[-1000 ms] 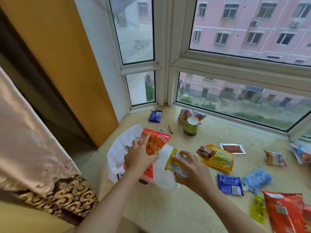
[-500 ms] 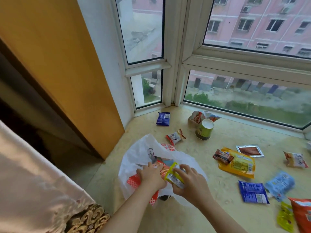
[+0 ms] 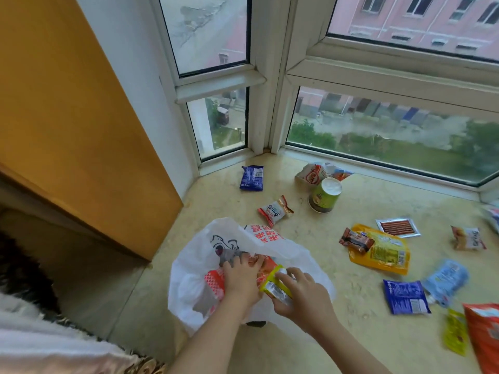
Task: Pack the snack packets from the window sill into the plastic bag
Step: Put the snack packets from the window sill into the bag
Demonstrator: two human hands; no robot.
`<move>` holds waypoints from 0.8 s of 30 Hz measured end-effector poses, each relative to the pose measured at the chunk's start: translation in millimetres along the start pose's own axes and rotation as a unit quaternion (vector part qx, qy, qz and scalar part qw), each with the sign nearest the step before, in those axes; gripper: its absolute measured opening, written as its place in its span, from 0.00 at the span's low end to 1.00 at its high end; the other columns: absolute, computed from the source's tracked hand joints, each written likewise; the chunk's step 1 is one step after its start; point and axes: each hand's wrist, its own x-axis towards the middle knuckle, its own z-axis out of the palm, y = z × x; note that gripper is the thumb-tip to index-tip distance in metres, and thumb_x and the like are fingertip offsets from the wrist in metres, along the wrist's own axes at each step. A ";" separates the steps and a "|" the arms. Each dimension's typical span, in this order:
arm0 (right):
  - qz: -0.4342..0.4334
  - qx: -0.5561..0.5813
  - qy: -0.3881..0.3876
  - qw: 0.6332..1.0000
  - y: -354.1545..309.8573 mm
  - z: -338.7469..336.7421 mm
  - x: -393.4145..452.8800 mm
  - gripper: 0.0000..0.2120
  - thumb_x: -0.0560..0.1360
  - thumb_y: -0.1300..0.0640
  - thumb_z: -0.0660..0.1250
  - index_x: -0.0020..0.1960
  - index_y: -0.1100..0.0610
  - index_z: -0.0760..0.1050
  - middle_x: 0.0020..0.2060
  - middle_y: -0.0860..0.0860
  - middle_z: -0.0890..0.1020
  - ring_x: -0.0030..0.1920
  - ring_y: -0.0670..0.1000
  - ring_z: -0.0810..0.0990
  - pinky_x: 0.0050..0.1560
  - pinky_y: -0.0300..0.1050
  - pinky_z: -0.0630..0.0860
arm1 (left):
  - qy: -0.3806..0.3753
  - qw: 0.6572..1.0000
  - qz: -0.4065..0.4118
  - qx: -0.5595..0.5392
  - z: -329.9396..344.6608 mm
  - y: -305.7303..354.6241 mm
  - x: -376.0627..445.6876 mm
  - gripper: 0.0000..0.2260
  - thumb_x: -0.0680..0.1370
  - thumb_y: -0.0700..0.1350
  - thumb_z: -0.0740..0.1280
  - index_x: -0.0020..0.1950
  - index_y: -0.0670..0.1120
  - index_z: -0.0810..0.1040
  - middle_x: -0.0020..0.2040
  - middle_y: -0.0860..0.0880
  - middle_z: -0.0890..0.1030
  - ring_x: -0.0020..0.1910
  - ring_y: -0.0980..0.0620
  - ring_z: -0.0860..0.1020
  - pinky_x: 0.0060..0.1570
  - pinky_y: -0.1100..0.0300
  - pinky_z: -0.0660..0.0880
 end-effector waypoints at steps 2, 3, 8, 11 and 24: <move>0.001 0.007 -0.012 1.000 -4.6 6.0 3.5 0.21 0.58 0.40 0.67 0.50 0.44 0.73 0.43 0.47 0.80 0.34 0.52 0.78 0.23 0.40 0.66 | 0.004 0.998 0.065 0.002 0.5 -15.0 -1.8 0.35 0.74 0.62 0.63 0.76 0.61 0.49 0.73 0.40 0.60 0.71 0.38 0.59 0.66 0.41 0.56; 0.002 0.008 -0.021 1.000 -6.3 8.8 4.5 0.21 0.58 0.39 0.66 0.50 0.44 0.74 0.43 0.47 0.80 0.34 0.52 0.78 0.22 0.41 0.66 | -0.005 0.995 0.103 0.000 -1.6 -23.9 -2.8 0.34 0.75 0.62 0.62 0.76 0.63 0.49 0.73 0.41 0.60 0.71 0.38 0.57 0.68 0.40 0.54; 0.011 -0.010 -0.065 0.998 -4.8 21.9 5.6 0.25 0.57 0.35 0.70 0.51 0.44 0.76 0.44 0.47 0.79 0.34 0.52 0.78 0.22 0.43 0.69 | -0.016 0.970 0.241 0.031 -2.4 -52.7 4.2 0.34 0.73 0.57 0.67 0.75 0.66 0.53 0.77 0.45 0.56 0.76 0.41 0.51 0.72 0.38 0.41; 0.032 -0.028 -0.076 0.996 1.8 25.6 7.4 0.25 0.62 0.33 0.63 0.51 0.47 0.78 0.46 0.51 0.80 0.34 0.55 0.79 0.22 0.47 0.72 | -0.005 0.961 0.268 0.075 13.1 -59.1 10.8 0.35 0.75 0.61 0.65 0.76 0.66 0.47 0.78 0.45 0.56 0.76 0.42 0.52 0.73 0.39 0.44; 0.025 -0.044 -0.050 0.997 -1.4 51.4 28.1 0.30 0.60 0.42 0.78 0.58 0.52 0.75 0.53 0.54 0.79 0.40 0.56 0.80 0.25 0.47 0.76 | 0.007 0.979 0.156 0.130 21.1 -71.5 2.9 0.33 0.79 0.45 0.62 0.79 0.50 0.47 0.79 0.44 0.48 0.78 0.43 0.45 0.72 0.45 0.36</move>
